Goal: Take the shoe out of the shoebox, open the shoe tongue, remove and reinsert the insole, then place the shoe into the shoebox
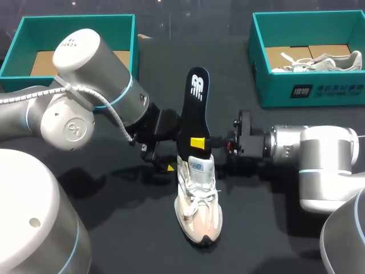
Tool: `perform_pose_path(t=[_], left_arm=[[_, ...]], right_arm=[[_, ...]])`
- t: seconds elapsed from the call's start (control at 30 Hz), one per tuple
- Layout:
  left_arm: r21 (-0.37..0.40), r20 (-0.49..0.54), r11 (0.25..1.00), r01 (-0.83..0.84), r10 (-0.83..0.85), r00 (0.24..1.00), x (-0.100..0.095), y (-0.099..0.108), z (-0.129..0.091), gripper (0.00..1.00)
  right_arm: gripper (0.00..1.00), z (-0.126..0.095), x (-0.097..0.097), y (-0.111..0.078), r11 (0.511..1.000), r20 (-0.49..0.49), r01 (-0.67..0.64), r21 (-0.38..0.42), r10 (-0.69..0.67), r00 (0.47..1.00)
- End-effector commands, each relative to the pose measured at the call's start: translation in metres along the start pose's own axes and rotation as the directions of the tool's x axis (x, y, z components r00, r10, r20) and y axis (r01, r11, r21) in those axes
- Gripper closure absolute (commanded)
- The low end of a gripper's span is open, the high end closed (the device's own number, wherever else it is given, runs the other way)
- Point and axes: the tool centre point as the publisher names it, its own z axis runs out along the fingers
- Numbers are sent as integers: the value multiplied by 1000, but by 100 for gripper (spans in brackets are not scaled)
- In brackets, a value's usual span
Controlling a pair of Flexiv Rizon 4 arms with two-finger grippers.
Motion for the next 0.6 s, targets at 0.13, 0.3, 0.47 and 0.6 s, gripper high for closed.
perform_pose_path(t=[0.13,0.3,0.47,0.6], left_arm=[[1,0,1000,0,0,1000,0,1,1,0],[1,0,1000,0,0,1000,0,1,1,0],[1,0,1000,0,0,1000,0,1,1,0],[1,0,1000,0,0,1000,0,1,1,0]], right_arm=[[100,2,-2,-13,1000,-9,-16,13,16,1000],[100,0,-1,-22,999,-5,-33,15,34,999],[100,-2,1,-30,999,3,-47,10,47,999],[100,-3,5,-36,998,9,-55,10,54,998]])
